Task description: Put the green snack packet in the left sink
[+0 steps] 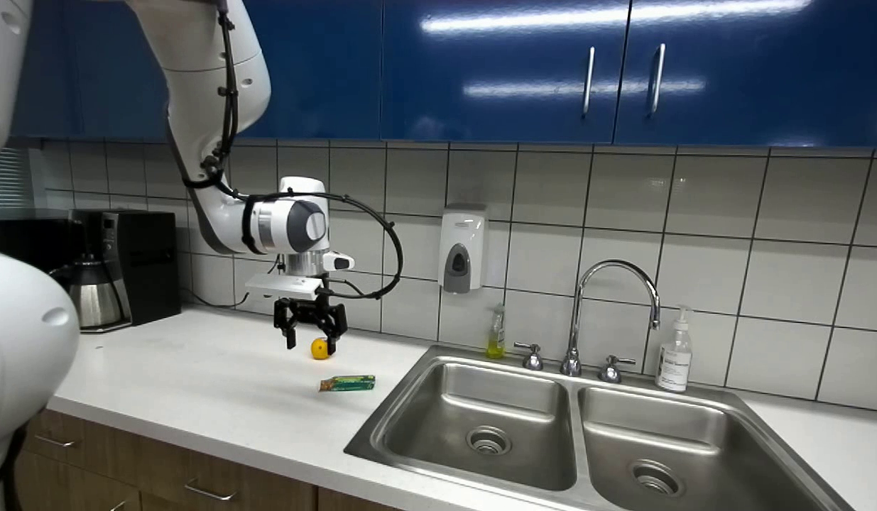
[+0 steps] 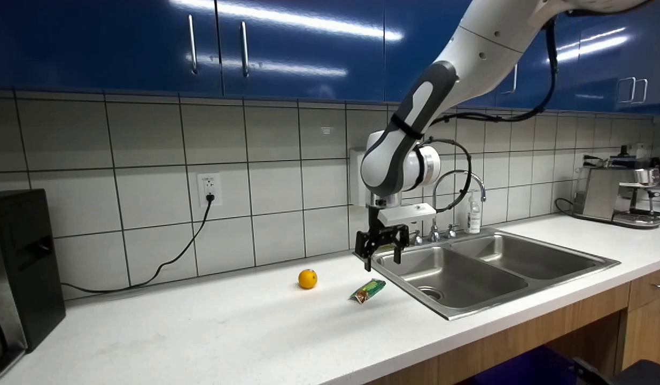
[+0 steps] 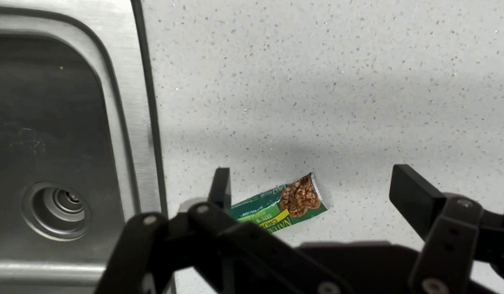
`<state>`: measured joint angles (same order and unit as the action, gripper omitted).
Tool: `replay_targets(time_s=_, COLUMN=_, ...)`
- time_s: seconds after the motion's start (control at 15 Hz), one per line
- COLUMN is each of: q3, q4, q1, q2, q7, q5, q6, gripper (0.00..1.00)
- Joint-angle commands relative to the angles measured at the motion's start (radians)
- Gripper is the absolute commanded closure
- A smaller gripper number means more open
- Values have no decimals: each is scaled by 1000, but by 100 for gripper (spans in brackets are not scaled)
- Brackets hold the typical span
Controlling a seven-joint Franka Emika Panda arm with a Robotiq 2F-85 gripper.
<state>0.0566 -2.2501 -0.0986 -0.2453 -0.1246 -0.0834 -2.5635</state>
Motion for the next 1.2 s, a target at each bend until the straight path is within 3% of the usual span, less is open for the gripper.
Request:
replay_targets(time_s=0.0, q3=-16, q4=79, q1=-31, q2=-93, q7=-51, q5=-31, q6=-14, gripper=0)
replay_targets(time_s=1.13, q3=-88, q4=307, q1=-86, q2=-332, q7=-55, q5=-27, q6=-23, gripper=0)
